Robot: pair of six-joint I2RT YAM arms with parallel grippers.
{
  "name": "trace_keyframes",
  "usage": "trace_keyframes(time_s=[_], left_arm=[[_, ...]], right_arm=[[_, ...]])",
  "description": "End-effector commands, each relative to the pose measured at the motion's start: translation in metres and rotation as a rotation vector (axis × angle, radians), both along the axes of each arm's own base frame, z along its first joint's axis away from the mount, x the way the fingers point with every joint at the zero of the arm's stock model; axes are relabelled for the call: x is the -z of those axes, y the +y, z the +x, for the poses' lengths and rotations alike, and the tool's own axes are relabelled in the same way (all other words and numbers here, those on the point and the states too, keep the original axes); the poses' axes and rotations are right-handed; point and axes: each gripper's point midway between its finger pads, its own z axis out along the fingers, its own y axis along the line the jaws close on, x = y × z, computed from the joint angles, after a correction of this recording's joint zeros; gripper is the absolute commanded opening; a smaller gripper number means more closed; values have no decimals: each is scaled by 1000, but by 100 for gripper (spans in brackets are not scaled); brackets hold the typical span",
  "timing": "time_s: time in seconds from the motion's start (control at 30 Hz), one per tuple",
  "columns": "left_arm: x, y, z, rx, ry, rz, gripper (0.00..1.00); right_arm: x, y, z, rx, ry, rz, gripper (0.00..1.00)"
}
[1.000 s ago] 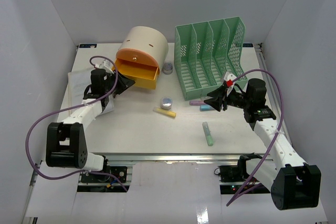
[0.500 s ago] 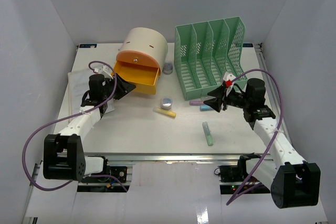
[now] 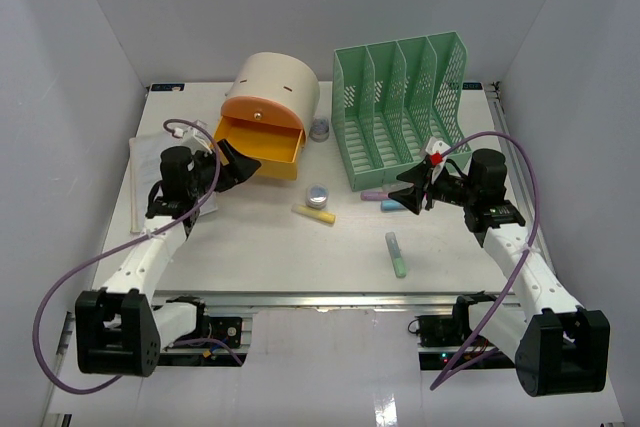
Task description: Organize the desk
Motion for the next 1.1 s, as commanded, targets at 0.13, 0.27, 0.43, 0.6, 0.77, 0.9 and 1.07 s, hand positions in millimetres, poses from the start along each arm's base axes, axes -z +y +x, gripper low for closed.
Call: trace_keyframes(time_s=[0.13,0.27,0.43,0.6,0.77,0.9,1.07], left_arm=[[-35,-32,-49,284,-194,79,89],[-32,-78,-62,407,-207,165,91],[-17,-138,-68,524,-209,295,92],[-7,-175,-54,546,-253,494,92],[18,-195,-26,508,-201,660,92],[44,-197,2,442,-122,766,93],[60,-199,23,401,-84,850,94]], right_arm=[[-9,1,-3,-50,-50,-8,74],[-9,0,-4,-58,-59,-12,78],[-11,-4,-2,-53,-63,-8,79],[-13,-6,-2,-50,-66,-4,79],[-14,-7,-1,-48,-73,-5,79],[-15,-7,-1,-46,-75,-6,80],[-15,-8,-1,-45,-76,-6,80]])
